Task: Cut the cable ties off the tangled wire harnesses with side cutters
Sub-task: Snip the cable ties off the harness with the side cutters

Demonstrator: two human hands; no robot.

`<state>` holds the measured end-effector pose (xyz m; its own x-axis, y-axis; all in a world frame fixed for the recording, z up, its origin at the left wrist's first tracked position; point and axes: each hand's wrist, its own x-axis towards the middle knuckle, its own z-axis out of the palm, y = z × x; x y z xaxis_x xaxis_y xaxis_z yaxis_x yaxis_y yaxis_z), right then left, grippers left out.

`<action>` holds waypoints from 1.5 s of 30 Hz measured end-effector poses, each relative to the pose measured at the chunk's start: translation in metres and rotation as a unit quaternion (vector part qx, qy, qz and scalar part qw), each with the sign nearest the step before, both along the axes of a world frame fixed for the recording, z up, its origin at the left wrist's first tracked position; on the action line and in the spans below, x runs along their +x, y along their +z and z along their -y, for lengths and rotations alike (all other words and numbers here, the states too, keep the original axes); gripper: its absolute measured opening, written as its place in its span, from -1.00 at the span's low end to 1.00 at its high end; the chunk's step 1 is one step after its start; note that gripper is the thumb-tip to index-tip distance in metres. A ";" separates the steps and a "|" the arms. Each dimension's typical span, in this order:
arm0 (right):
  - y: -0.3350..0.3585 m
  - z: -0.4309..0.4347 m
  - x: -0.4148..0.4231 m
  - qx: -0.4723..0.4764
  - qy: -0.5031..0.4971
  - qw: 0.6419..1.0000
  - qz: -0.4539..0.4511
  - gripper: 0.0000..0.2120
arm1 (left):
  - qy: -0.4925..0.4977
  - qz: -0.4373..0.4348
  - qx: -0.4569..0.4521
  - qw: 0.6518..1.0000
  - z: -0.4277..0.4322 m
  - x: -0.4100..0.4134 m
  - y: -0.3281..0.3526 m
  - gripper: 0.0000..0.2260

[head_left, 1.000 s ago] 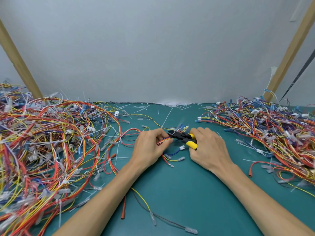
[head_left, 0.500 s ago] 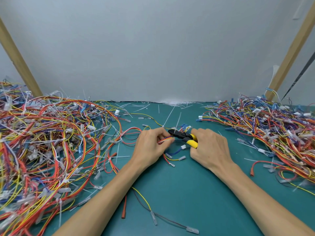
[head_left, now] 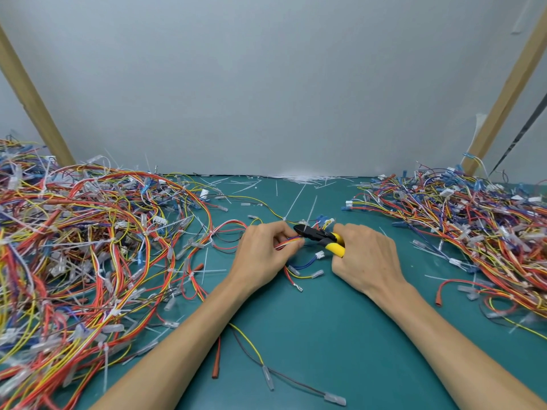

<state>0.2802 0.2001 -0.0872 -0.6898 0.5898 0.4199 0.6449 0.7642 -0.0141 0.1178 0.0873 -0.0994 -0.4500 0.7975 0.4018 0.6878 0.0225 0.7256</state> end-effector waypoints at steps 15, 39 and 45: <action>0.000 0.001 -0.001 0.005 -0.011 1.000 0.005 -0.87 | -0.001 0.008 -0.005 1.000 0.000 0.000 0.002 -0.89; 0.000 -0.003 0.003 -0.004 0.016 1.000 0.003 -0.89 | -0.027 0.054 0.001 0.998 0.003 0.001 0.006 -0.86; -0.001 -0.003 0.004 0.007 0.024 1.000 -0.009 -0.85 | -0.024 0.052 -0.003 0.998 0.003 0.001 0.005 -0.86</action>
